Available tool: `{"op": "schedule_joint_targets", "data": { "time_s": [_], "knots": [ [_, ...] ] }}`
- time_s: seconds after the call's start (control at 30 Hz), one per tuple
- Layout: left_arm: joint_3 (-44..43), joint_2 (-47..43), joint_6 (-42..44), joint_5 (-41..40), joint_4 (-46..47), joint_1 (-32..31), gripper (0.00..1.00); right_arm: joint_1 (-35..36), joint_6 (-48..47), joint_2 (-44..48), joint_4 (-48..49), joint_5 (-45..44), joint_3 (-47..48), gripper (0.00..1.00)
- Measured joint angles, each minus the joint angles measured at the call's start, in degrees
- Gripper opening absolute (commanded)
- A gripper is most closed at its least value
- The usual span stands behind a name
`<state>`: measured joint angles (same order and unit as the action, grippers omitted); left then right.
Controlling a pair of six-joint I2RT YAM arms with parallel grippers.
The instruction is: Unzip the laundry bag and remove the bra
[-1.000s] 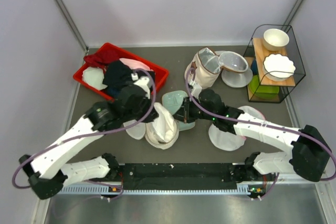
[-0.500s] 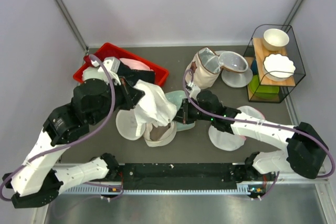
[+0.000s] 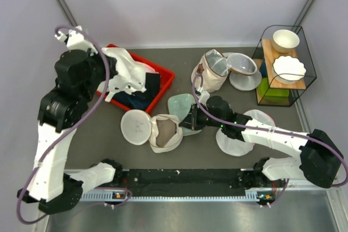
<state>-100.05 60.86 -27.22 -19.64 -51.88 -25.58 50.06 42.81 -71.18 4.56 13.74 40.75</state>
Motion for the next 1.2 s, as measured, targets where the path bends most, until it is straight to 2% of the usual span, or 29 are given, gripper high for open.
{"op": "schedule_joint_targets", "data": {
  "time_s": [0.13, 0.27, 0.33, 0.53, 0.67, 0.83, 0.93, 1.07, 1.2],
  "knots": [
    [0.0, 6.12, 1.11, 5.79, 3.13, 8.37, 0.0, 0.0, 0.81, 0.0, 0.83, 0.68, -1.03, 0.0],
    [-0.17, 15.56, -0.07, 16.22, 7.08, 18.1, 0.0, 0.0, 1.05, 0.0, 2.12, 2.12, -1.03, 0.0],
    [-0.81, 20.09, -0.59, 19.12, 7.91, 20.72, 0.0, 0.0, 1.16, -0.04, 2.73, 2.62, -1.03, 0.0],
    [-3.32, 29.64, -2.23, 26.62, 10.8, 25.18, 0.0, 0.0, 1.14, -1.49, 3.65, 3.15, -0.96, 0.0],
    [-12.72, 35.98, -4.24, 32.81, 12.04, 27.45, 0.0, 0.0, 1.14, -3.63, 4.04, 4.04, -0.79, 0.0],
    [-14.78, 37.51, -5.44, 34.84, 14.6, 29.7, 0.0, 0.0, 0.87, -4.85, 4.15, 4.76, 0.0, 0.0],
    [-8.98, 35.56, -5.49, 35.26, 17.88, 31.61, 0.0, 0.0, 0.81, -5.46, 4.76, 5.31, 0.63, 0.0],
    [6.03, 32.37, -6.8, 39.06, 23.71, 37.13, 0.0, 0.0, 0.74, -7.28, 5.64, 6.36, 1.16, 0.0],
    [18.43, 31.61, -6.99, 37.75, 24.35, 41.18, 0.0, 0.0, 0.76, -8.41, 5.49, 7.06, 1.36, 0.0]
  ]
}}
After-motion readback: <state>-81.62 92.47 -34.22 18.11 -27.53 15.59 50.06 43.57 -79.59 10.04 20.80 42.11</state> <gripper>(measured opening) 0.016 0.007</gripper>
